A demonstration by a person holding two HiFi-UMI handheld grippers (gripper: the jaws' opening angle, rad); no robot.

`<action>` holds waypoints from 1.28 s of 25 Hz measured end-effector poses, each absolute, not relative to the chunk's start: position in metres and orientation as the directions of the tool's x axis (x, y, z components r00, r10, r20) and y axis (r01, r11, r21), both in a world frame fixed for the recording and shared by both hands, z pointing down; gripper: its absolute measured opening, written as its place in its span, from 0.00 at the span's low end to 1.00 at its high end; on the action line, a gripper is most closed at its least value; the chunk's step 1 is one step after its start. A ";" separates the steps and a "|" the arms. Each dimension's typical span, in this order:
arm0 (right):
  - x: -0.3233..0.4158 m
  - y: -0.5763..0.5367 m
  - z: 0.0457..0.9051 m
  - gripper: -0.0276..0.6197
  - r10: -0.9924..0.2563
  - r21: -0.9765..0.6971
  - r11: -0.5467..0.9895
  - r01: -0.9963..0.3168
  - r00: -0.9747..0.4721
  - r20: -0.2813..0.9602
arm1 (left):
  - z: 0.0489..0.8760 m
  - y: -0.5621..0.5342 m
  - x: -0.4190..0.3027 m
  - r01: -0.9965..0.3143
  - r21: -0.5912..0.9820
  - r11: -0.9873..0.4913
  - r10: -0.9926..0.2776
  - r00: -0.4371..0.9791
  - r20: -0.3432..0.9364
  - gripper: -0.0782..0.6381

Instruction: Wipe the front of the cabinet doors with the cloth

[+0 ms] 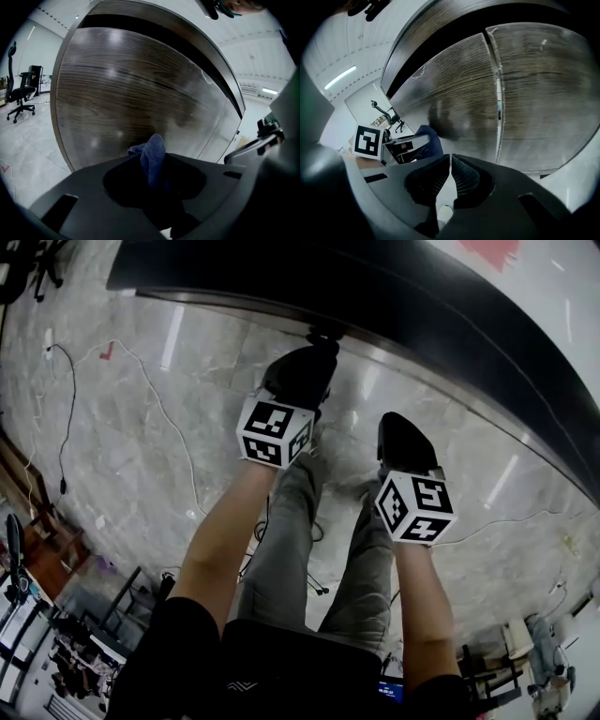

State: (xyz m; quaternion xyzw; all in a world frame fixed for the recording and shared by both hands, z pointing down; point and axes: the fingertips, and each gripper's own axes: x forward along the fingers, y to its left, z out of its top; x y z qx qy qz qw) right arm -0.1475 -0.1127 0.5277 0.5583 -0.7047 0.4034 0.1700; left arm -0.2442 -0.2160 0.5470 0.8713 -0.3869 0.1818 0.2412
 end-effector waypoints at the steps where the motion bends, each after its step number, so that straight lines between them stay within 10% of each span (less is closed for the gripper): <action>1: -0.142 -0.110 0.527 0.10 -0.654 -0.379 0.043 -0.924 -0.313 0.689 | 0.546 -0.213 -0.237 -0.754 0.278 -0.595 -0.579 0.642 0.503 0.29; 32: 0.009 -0.011 0.516 0.10 -0.724 -0.393 -0.161 -0.905 -0.163 0.670 | 0.536 -0.118 -0.067 -0.605 0.270 -0.749 -0.425 0.751 0.506 0.29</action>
